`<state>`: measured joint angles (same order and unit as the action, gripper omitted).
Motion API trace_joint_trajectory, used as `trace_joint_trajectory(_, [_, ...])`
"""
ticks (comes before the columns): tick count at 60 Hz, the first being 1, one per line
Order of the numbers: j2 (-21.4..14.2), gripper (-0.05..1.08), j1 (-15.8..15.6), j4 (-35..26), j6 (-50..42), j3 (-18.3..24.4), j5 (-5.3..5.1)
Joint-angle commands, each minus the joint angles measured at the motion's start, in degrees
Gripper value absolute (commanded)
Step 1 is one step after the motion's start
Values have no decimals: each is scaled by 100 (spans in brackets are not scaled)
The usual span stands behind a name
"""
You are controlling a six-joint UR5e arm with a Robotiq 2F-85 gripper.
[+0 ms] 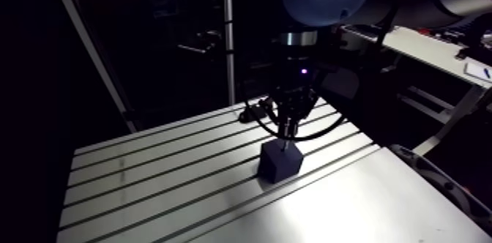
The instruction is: Pick up the M10 bolt and insert it into the hole until fully seated.
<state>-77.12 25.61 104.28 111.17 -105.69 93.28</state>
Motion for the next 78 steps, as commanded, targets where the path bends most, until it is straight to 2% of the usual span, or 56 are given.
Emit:
trace_joint_trajectory(1, [7,108,-3,16,-3,-16,-7])
trace_joint_trajectory(14, [8,108,6,190,13,-95,-16])
trace_joint_trajectory(78, [26,108,-3,202,-11,-122,-42])
